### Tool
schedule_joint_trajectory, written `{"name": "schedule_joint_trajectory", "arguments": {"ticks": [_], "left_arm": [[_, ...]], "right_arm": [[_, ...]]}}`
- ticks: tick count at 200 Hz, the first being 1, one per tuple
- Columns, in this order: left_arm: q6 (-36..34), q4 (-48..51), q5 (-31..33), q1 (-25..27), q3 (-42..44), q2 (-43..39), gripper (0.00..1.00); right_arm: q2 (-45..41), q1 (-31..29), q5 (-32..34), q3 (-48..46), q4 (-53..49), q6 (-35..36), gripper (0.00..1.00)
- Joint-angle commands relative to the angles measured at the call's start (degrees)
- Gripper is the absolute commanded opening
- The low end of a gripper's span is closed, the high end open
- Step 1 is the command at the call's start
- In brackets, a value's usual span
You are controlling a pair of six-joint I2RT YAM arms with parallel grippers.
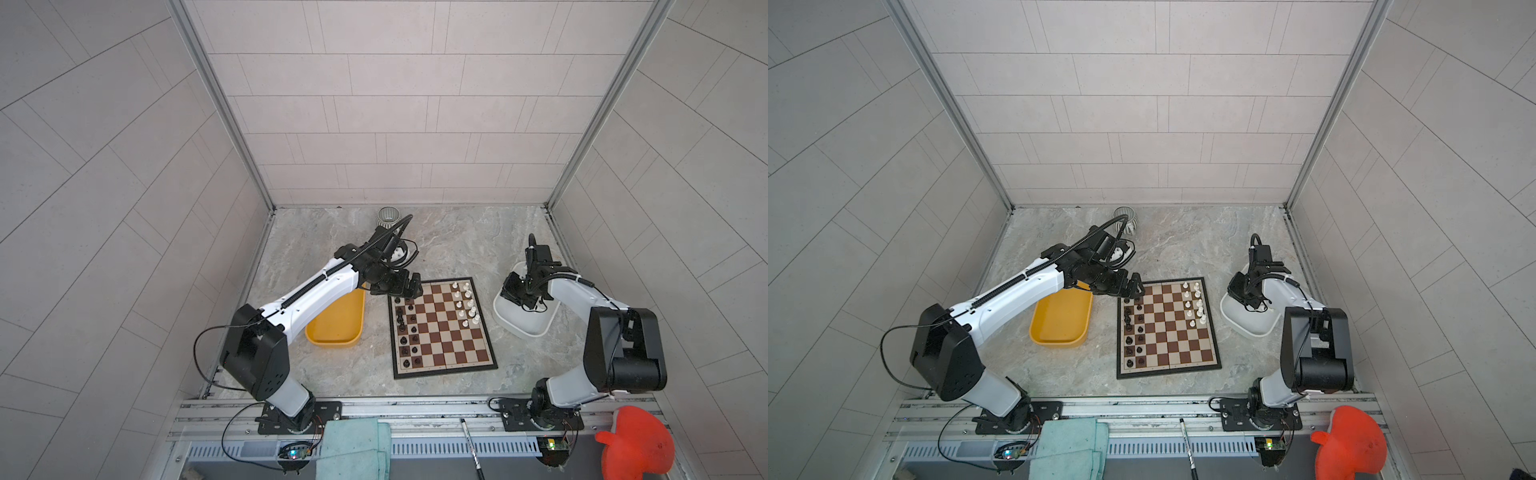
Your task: Set up the chess pieces on the board
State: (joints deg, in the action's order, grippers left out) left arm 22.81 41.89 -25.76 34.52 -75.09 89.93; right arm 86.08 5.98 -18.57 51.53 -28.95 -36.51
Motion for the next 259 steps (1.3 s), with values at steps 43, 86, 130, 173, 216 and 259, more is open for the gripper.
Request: {"name": "schedule_joint_trajectory", "arguments": {"ticks": [43,86,130,173,216,259], "left_arm": [[7.85,-11.57,-5.91,-6.0,6.51,-8.88,1.0],[9.03,-13.81,-9.81,-8.33,9.06,-7.97,1.0],[8.07,-14.32,-10.03,-8.58,11.04,-8.73,1.0],[8.48,-15.92,-11.93,-10.17,12.83,-8.64,1.0],[9.22,-17.35,-13.31,-11.75,13.89,-8.7,1.0],[10.06,-18.46,-14.13,-12.43,14.53,-8.91,1.0]], "right_arm": [[1.06,2.85,11.11,7.0,-8.74,4.01,0.41],[6.06,2.95,7.9,10.19,-7.69,-0.61,0.38],[11.88,4.83,12.96,16.19,-11.82,6.26,0.39],[15.69,4.75,13.5,17.43,-11.07,11.23,0.51],[18.34,4.48,15.68,19.45,-11.22,12.93,0.49],[22.57,4.46,15.21,22.42,-12.18,13.99,0.34]]}}
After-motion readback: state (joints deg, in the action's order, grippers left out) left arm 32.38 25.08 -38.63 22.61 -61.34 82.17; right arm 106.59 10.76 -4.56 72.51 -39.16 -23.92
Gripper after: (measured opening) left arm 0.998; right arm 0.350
